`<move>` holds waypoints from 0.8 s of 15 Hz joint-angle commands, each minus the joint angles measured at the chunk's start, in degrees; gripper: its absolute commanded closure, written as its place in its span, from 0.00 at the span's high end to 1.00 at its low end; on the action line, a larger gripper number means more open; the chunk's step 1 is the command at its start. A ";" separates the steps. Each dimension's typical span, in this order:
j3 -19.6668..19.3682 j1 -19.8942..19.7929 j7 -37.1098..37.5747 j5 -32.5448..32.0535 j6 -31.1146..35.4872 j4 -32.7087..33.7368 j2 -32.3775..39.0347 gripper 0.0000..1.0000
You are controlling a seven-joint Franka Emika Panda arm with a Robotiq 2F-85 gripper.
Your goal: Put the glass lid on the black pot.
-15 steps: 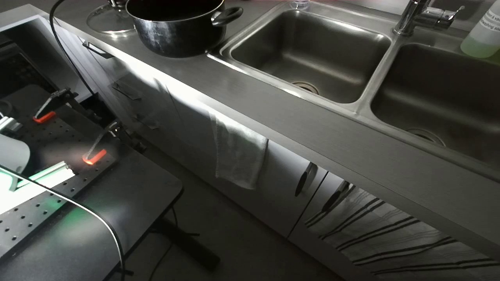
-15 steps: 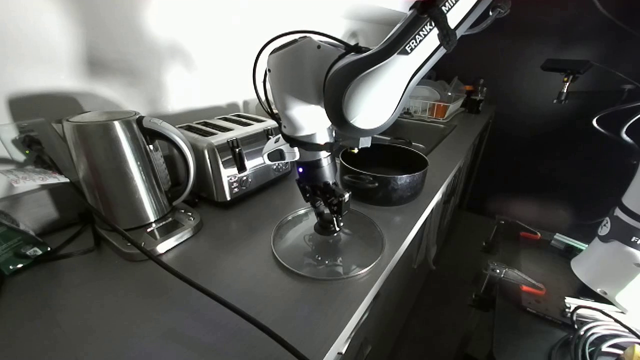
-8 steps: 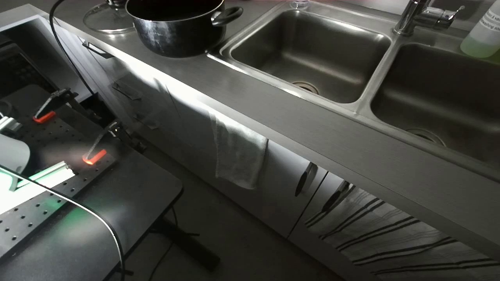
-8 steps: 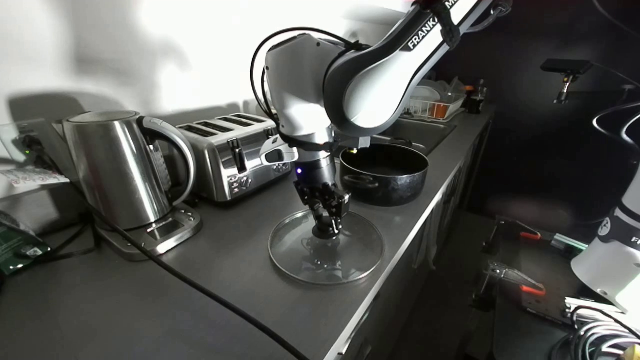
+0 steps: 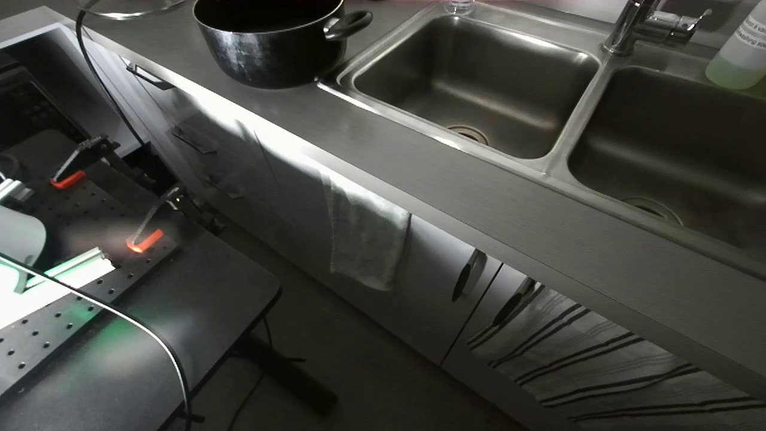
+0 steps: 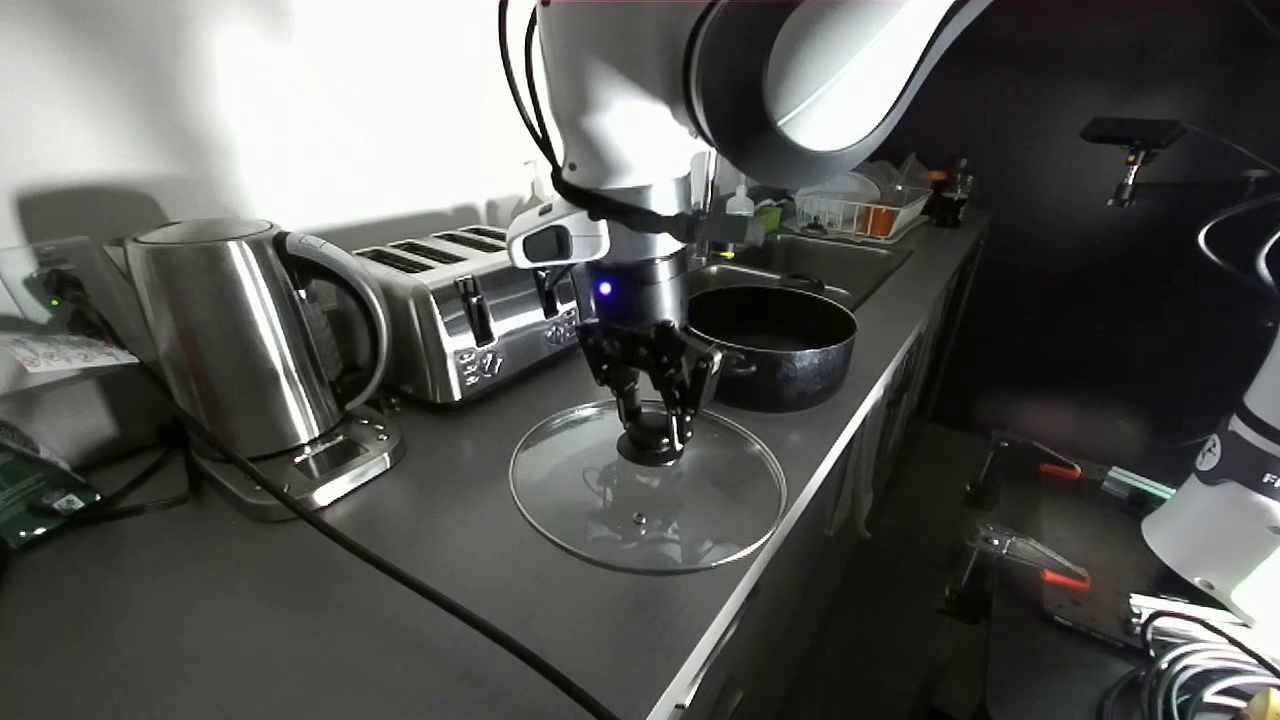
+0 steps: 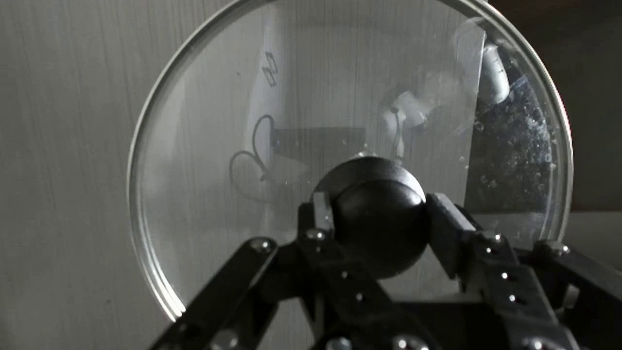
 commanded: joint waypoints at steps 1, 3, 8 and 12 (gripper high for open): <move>0.35 0.22 -1.98 3.17 -2.13 -3.14 -8.01 0.25; -0.13 0.49 -1.29 3.93 -3.43 -3.01 -10.50 0.25; -2.84 -0.37 -0.09 5.62 -7.65 -0.76 -14.00 0.25; -6.41 -2.03 1.86 5.44 -9.18 0.97 -14.01 0.25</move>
